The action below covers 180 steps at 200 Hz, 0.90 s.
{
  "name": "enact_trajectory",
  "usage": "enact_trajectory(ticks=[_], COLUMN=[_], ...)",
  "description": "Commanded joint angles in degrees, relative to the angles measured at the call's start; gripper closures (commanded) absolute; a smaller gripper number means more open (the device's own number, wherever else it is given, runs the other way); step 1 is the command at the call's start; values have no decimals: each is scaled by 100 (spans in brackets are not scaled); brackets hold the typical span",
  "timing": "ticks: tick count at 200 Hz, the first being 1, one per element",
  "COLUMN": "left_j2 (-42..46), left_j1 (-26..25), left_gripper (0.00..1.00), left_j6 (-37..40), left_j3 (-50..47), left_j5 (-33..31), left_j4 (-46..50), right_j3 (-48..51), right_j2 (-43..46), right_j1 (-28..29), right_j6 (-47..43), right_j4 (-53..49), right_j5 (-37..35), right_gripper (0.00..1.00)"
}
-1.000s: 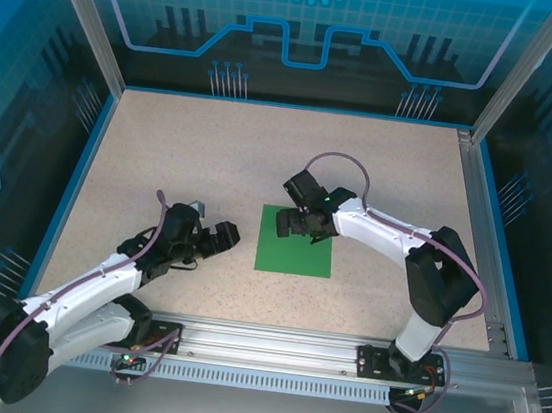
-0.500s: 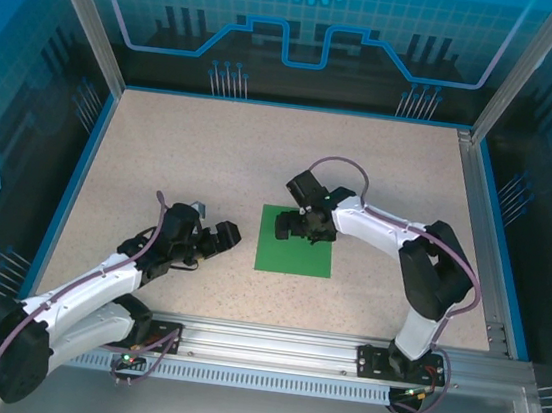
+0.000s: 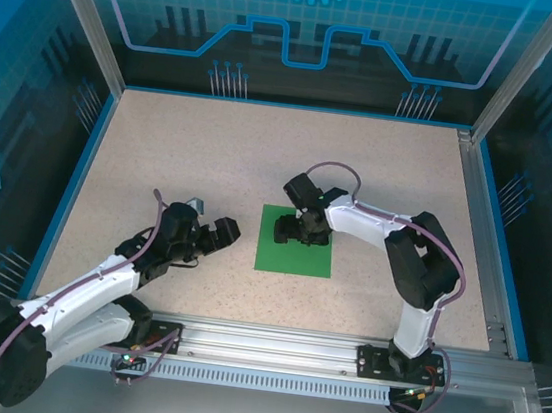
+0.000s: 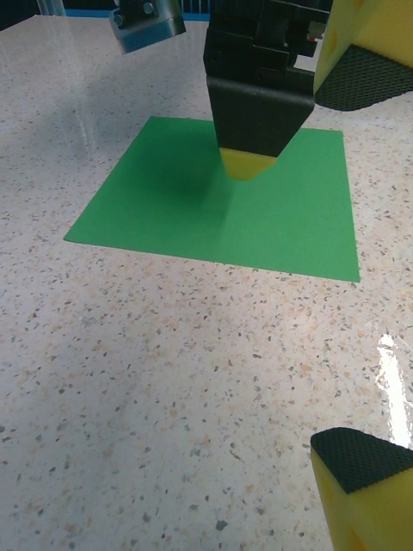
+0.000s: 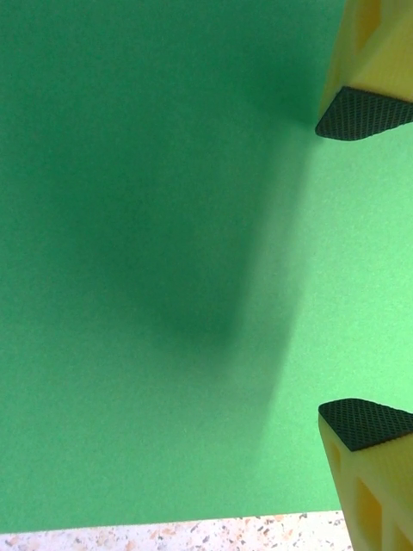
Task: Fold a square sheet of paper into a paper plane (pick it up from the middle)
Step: Fold the square sheet of paper in half at the center of the table.
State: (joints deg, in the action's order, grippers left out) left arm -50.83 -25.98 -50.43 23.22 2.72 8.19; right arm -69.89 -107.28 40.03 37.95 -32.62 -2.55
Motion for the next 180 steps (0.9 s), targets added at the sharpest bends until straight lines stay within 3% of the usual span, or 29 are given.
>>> enact_trajectory(ticks=[1, 22, 94, 115, 180], left_j2=[32, -82, -627, -908, -1963], left_j1=[36, 40, 40, 45, 32], left_gripper=[1, 1, 1, 1, 1], left_j6=[162, 192, 27, -30, 111], left_j3=[-63, -36, 17, 38, 777], left_j5=[-219, -223, -181, -79, 124], left_j4=[-143, -228, -472, -800, -536], right_j3=[-61, -107, -174, -42, -651], right_j2=[-232, -385, -437, -382, -315], right_j1=[-44, -49, 259, 225, -10], right_j6=[102, 71, -1480, -1466, -608], right_j4=[13, -187, -501, -305, -774], right_j5=[17, -129, -677, -507, -678], right_gripper=[18, 21, 26, 25, 23])
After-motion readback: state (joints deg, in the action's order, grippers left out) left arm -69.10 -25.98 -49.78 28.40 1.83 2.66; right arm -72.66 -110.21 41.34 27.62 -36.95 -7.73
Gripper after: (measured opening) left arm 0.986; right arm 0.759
